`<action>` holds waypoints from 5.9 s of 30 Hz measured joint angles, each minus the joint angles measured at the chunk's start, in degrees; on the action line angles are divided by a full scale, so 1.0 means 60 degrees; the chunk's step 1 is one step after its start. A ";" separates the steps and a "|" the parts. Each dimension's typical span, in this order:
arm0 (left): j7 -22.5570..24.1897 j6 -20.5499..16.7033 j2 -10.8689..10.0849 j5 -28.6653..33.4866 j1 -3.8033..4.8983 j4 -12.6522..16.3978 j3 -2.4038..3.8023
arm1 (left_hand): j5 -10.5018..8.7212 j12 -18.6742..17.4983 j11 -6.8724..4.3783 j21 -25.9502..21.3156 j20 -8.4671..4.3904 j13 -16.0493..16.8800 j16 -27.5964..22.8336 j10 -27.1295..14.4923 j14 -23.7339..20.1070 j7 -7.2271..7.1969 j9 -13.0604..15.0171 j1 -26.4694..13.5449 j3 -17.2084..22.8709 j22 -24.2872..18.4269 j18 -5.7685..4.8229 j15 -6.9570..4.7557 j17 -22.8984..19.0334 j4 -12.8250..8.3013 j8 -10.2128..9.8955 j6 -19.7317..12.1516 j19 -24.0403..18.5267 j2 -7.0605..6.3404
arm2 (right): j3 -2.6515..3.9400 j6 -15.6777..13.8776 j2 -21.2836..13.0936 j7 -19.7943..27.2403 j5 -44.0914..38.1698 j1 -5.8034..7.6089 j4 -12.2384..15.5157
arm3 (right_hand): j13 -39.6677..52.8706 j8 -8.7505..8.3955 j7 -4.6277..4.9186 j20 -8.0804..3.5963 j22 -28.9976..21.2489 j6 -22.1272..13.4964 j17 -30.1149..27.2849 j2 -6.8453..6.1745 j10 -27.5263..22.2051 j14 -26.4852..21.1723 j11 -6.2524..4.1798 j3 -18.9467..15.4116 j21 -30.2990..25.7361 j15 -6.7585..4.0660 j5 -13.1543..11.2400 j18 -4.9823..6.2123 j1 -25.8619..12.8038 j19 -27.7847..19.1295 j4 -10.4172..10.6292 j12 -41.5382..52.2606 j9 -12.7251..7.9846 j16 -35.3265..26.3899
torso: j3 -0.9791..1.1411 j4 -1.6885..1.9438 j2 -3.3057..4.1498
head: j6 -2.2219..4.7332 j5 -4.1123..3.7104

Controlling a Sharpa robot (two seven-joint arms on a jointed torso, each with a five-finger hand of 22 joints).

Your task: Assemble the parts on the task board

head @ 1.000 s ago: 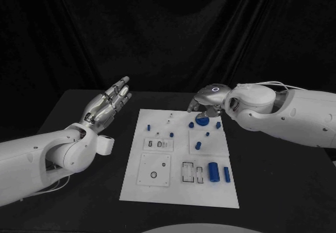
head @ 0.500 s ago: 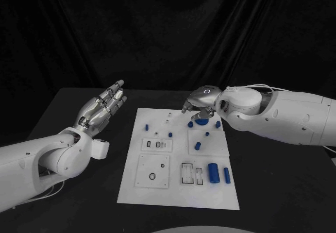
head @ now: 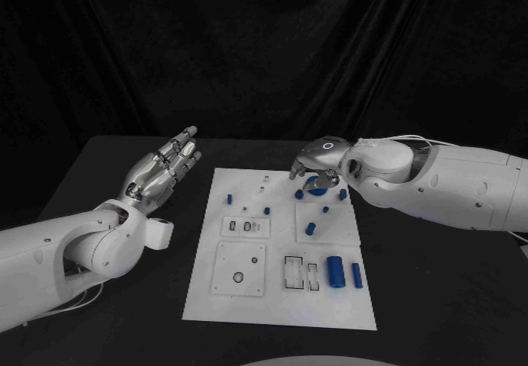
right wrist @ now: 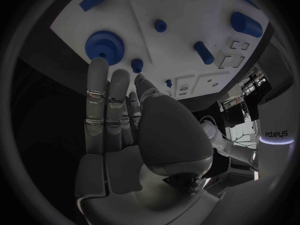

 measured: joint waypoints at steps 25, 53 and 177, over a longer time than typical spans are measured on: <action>0.0002 0.0155 0.0111 -0.0007 0.0002 -0.0159 0.0000 | 0.0136 0.0000 0.0067 0.0000 0.0000 -0.0007 0.0000 -0.0001 -0.0033 0.0136 0.0013 0.0095 0.0066 0.0003 0.0000 0.0033 -0.0006 -0.0015 0.0037 0.0136 0.0000 0.0021 | -0.0001 0.0084 0.0103 0.0168 0.0065 -0.0427 -0.0407 | -0.0011 0.0000 0.0102 0.0069 0.0330 0.0273 0.0127 0.0004 0.0354 -0.0038 0.0013 0.0250 0.0295 0.0038 0.0261 0.0000 -0.0179 -0.0137 0.0143 0.0000 -0.0031 0.0377 | -0.0007 -0.0011 -0.0125 | -0.0223 0.0028; 0.0004 0.0352 0.0232 -0.0010 0.0002 -0.0310 0.0000 | 0.0212 0.0000 0.0165 0.0000 0.0067 -0.0001 0.0000 0.0029 -0.0033 0.0256 0.0029 0.0208 0.0092 0.0005 -0.0001 0.0103 -0.0001 -0.0042 0.0037 0.0256 0.0000 0.0061 | 0.0001 -0.0288 0.0455 0.0469 0.0090 -0.0711 -0.0847 | -0.0019 0.0012 0.0412 0.0035 0.0749 0.0684 0.0649 0.0030 0.0543 -0.0038 -0.0036 0.0908 0.0659 0.0038 0.0373 -0.0001 0.0027 -0.0444 0.0196 0.0000 -0.0015 0.0907 | -0.0013 -0.0016 -0.0185 | -0.0303 -0.0008; 0.0012 0.0706 0.0172 -0.0019 0.0003 -0.0521 -0.0002 | 0.0580 0.0000 0.0549 0.0000 0.0407 0.0000 0.0000 0.0002 -0.0033 0.0496 0.0049 0.0660 0.0435 0.0004 -0.0002 0.0307 0.0001 -0.0120 0.0068 0.0495 -0.0001 0.0086 | 0.0051 -0.2092 0.0675 0.0472 0.2417 0.0177 -0.1150 | 0.0141 0.0284 0.0854 0.0323 0.4315 -0.0083 0.2040 0.0033 0.0597 -0.0916 0.0038 0.1196 0.2694 0.0220 0.0047 -0.0153 -0.0113 -0.1806 0.0029 0.0768 0.0075 0.1835 | -0.0175 0.0174 0.0239 | -0.0092 0.0214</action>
